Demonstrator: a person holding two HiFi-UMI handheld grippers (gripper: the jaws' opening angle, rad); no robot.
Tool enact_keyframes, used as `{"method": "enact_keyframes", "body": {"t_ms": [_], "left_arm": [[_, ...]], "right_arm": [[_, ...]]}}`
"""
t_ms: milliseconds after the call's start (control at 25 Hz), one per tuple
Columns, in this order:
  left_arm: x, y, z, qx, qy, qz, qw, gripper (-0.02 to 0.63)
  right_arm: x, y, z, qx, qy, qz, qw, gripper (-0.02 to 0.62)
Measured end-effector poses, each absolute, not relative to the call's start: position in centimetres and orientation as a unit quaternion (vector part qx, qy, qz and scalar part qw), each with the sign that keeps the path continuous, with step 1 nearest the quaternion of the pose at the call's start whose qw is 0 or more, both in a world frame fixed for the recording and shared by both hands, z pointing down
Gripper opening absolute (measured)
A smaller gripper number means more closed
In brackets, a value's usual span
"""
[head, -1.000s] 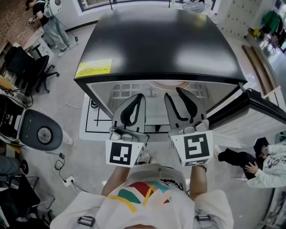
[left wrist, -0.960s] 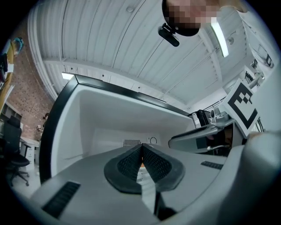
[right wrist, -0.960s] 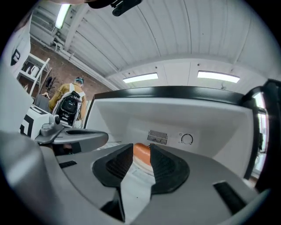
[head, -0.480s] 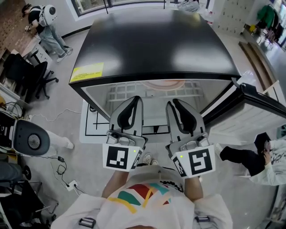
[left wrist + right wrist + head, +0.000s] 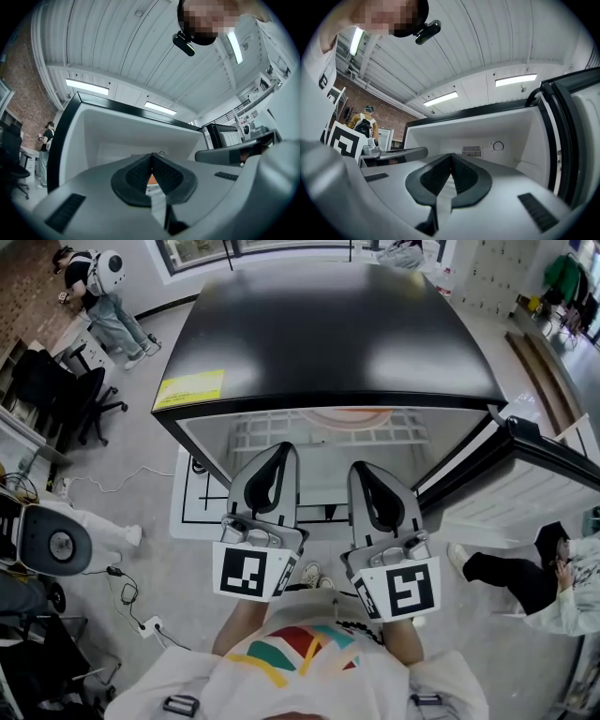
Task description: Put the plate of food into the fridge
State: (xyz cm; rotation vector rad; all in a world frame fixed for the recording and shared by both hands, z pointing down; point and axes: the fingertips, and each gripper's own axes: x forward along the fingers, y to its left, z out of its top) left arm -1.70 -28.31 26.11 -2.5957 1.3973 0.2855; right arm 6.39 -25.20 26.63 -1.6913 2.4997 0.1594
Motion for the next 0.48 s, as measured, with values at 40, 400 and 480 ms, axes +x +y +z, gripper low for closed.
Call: {"method": "enact_keyframes", "body": {"t_ms": [40,400,480], "left_arm": [[-1.7,-28.3,26.1,-0.873,0.470,0.095,0.089,0.008],[-2.6,-28.5,26.6,-0.869,0.480,0.089,0.085,0.008],[-2.5,-28.6,26.7,-0.869,0.479,0.090,0.082,0.008]], "right_arm": [[6.3,-25.2,26.7,-0.560,0.825,0.055,0.059,0.000],[6.5,-25.5,27.6,-0.561,0.825,0.056,0.045,0.000],[6.4,-25.4,27.7,-0.559,0.826,0.056,0.046,0.000]]}}
